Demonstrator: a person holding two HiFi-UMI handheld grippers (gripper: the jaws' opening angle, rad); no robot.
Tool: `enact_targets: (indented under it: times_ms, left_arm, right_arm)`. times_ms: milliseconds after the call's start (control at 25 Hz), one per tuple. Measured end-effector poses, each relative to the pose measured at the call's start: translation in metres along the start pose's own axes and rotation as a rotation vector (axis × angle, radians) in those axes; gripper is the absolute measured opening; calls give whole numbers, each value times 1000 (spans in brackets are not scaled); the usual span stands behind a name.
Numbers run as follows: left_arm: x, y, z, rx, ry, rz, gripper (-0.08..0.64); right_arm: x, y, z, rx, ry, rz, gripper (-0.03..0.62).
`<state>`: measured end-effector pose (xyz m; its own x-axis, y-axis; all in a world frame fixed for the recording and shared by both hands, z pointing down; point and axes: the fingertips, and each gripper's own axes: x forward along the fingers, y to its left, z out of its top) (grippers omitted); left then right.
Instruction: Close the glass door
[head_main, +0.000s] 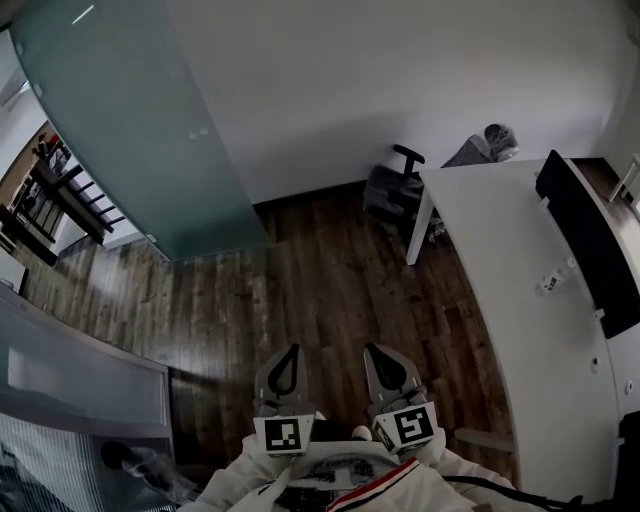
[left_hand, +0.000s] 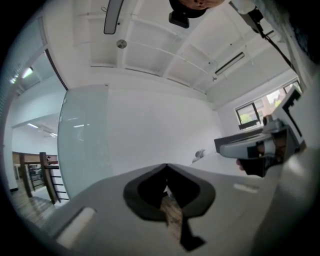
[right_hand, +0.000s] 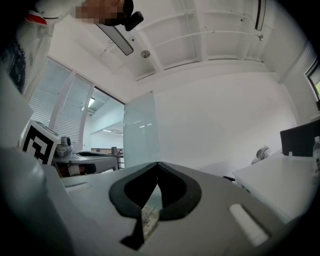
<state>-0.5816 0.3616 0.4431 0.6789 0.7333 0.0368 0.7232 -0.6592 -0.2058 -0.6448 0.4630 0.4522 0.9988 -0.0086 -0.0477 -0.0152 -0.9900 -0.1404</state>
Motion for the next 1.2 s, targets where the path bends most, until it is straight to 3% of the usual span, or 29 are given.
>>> enact_targets:
  times_ms: [240,440,720,1200]
  left_arm:
    - [5,46,-10,6,7,108,3]
    - [18,98,-32,-34,27,177,3]
    - [74,168,-41,-10,0,167,3]
    - [151,309,-82,-1,42,163,3]
  right_arm:
    - [48,15,-10,-23,-7,91,5]
    - [100,33,-18,-38,14,136,5]
    - [188,48,-29,-65,66,146,5]
    - [350,93,-56,-62,114,164,5]
